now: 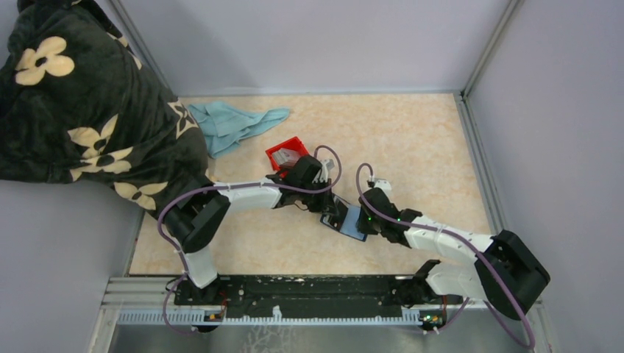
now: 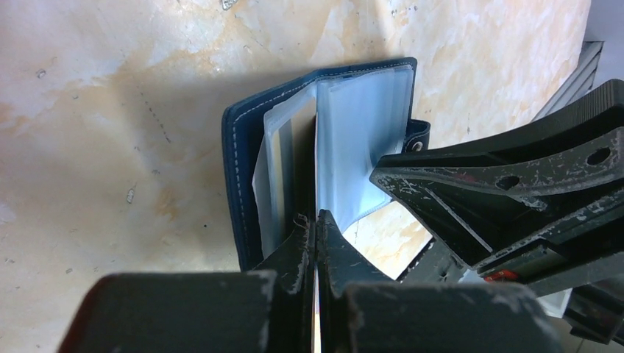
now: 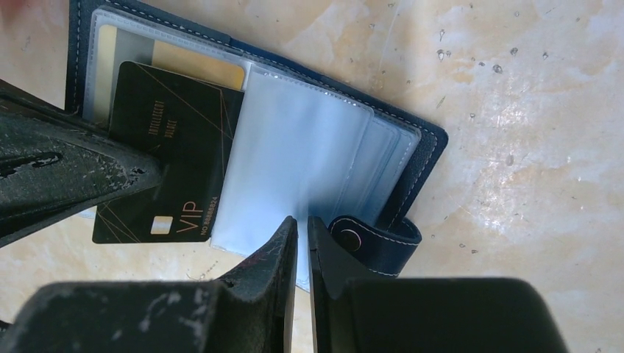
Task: Put the credit cards into the card holder
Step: Insert the credit card into the card holder.
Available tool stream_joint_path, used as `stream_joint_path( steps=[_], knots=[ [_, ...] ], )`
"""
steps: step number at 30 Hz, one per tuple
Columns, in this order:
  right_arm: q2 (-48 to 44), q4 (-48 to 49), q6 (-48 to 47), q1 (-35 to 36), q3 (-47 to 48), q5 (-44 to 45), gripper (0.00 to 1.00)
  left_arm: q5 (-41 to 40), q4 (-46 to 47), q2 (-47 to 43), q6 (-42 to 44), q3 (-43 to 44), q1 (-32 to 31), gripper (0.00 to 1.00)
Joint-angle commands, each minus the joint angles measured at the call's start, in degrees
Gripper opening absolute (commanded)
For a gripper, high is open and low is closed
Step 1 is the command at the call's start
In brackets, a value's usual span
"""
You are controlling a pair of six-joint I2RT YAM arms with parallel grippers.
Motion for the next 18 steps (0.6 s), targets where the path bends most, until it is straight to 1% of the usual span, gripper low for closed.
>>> stream_joint_path(
  steps=[1,7,18],
  knots=[
    [-0.3,-0.7,0.4,-0.7,-2.2,0.4,0.11,3.0,1.8,-2.7,-1.4,-1.0,0.8,0.00],
    [-1.8,-1.2,0.7,-0.8,-3.0,0.4,0.11,4.0,3.6,-3.9,-2.5,-2.0,1.5,0.00],
    [-2.5,-1.7,1.0,-0.8,-3.4,0.6,0.11,6.9,7.5,-2.4,-5.0,-4.2,1.7,0.00]
  ],
)
